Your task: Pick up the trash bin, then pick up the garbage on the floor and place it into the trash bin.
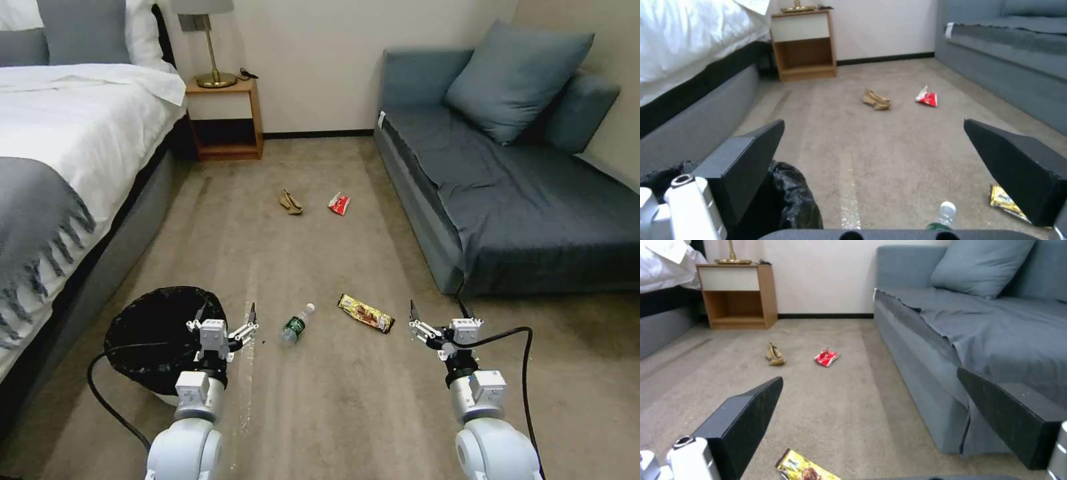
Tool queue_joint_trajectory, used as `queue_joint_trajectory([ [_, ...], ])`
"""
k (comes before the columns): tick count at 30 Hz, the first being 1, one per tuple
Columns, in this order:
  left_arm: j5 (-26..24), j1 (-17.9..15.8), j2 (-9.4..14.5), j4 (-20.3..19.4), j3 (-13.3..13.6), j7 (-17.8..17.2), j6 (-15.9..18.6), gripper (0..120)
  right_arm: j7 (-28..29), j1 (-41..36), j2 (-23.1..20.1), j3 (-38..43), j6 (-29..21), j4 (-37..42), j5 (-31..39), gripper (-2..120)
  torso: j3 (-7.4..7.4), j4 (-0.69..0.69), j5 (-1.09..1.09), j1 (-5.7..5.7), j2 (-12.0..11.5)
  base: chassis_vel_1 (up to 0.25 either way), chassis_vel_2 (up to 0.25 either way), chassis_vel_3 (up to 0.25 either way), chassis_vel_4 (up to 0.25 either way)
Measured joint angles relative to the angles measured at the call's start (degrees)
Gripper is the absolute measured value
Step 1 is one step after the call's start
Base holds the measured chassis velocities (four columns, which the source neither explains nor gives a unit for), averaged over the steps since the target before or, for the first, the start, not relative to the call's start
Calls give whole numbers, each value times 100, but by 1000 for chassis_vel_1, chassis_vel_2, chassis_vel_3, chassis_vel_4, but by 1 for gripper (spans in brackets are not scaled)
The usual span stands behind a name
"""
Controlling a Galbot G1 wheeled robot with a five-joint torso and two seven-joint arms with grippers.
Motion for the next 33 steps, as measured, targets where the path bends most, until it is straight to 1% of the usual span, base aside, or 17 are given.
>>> queue_joint_trajectory([
  [33, 0, 0, 0, 0, 0, 0, 0, 100, 0, 0, 0, 0, 0, 0, 0, 100, 0, 0, 0, 0, 0, 0, 0, 0, 0],
])
